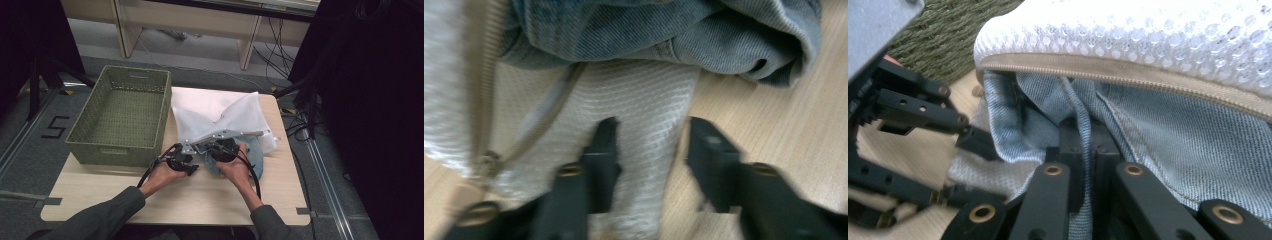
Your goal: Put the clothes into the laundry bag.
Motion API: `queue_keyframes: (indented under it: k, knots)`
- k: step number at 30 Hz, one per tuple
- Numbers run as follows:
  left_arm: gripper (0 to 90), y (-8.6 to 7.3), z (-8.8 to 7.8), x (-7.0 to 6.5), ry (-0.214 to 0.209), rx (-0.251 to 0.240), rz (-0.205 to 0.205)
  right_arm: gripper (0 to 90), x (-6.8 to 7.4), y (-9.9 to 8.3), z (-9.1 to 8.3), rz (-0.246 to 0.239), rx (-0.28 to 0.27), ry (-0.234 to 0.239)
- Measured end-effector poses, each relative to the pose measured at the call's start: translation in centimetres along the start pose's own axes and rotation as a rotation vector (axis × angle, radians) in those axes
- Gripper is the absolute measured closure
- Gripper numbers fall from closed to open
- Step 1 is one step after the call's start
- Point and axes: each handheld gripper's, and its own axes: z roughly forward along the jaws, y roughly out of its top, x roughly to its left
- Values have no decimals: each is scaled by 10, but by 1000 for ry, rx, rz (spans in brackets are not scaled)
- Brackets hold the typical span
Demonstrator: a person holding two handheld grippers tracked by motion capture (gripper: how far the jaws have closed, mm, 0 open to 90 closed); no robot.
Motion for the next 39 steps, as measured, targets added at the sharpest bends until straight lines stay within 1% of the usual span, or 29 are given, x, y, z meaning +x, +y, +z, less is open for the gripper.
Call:
queue_keyframes:
  k: [2,3,5,6,7,8,9,10,14,15,16,17,18,19,21,24,25,26,27,28,29,30,32,34,35,36,37,38,39]
  knots:
    - [772,-1,-1,4,-1,3,-26,879,-1,0,-2,-7,4,-5]
    - [826,-3,-4,5,-31,4,-67,879,0,-1,-5,-21,-6,-13]
    - [831,-5,-5,3,-42,9,-68,879,1,-1,-7,-21,-1,-12]
    - [839,-6,-9,1,-57,29,-48,879,2,-2,-9,-33,8,-2]
    - [843,-7,-11,-4,-73,38,-49,879,8,-6,-12,-27,37,9]
    - [843,-8,-15,-5,-86,63,2,879,8,-6,-12,-27,37,9]
    - [845,-10,-17,-9,-96,71,9,879,11,-9,-10,-63,38,13]
    - [846,-11,-21,-10,-100,103,56,879,15,-12,-10,-77,78,16]
    - [853,-21,-32,-14,-117,112,69,881,24,-18,5,-117,134,1]
    - [855,-23,-33,-15,-122,107,64,881,25,-19,10,-101,114,-17]
    - [857,-26,-35,-15,-124,101,52,881,24,-18,12,-98,127,-25]
    - [859,-27,-37,-15,-125,106,66,882,21,-15,15,-107,123,-40]
    - [860,-28,-37,-16,-128,107,51,882,18,-11,18,-106,117,-55]
    - [862,-28,-38,-16,-131,111,64,882,17,-9,21,-101,108,-71]
    - [862,-31,-42,-19,-153,122,65,882,9,-3,29,-72,74,-121]
    - [861,-35,-47,-20,-148,128,85,882,-6,3,41,-51,64,-164]
    - [861,-36,-48,-19,-151,132,74,881,-8,4,43,-20,54,-160]
    - [860,-36,-48,-17,-156,135,64,880,-10,5,44,-28,42,-152]
    - [855,-36,-47,-16,-173,133,36,858,-9,5,41,-31,49,-125]
    - [851,-36,-47,-16,-173,133,36,858,-9,5,41,-31,49,-125]
    - [844,-35,-48,-15,-170,133,53,755,-6,6,36,17,50,-81]
    - [839,-35,-48,-15,-170,133,53,755,-6,6,36,17,50,-81]
    - [835,-35,-47,-16,-169,134,55,660,-2,7,28,42,56,-17]
    - [828,-35,-47,-16,-169,135,54,578,3,7,17,19,45,28]
    - [821,-34,-47,-16,-170,139,60,509,9,7,2,4,45,57]
    - [816,-34,-47,-16,-170,139,60,509,9,7,2,4,45,57]
    - [816,-34,-47,-16,-169,138,61,474,13,7,-7,6,40,64]
    - [811,-34,-47,-16,-170,137,61,460,12,7,-17,-20,44,77]
    - [805,-34,-47,-16,-171,135,56,453,13,4,-27,-20,3,79]
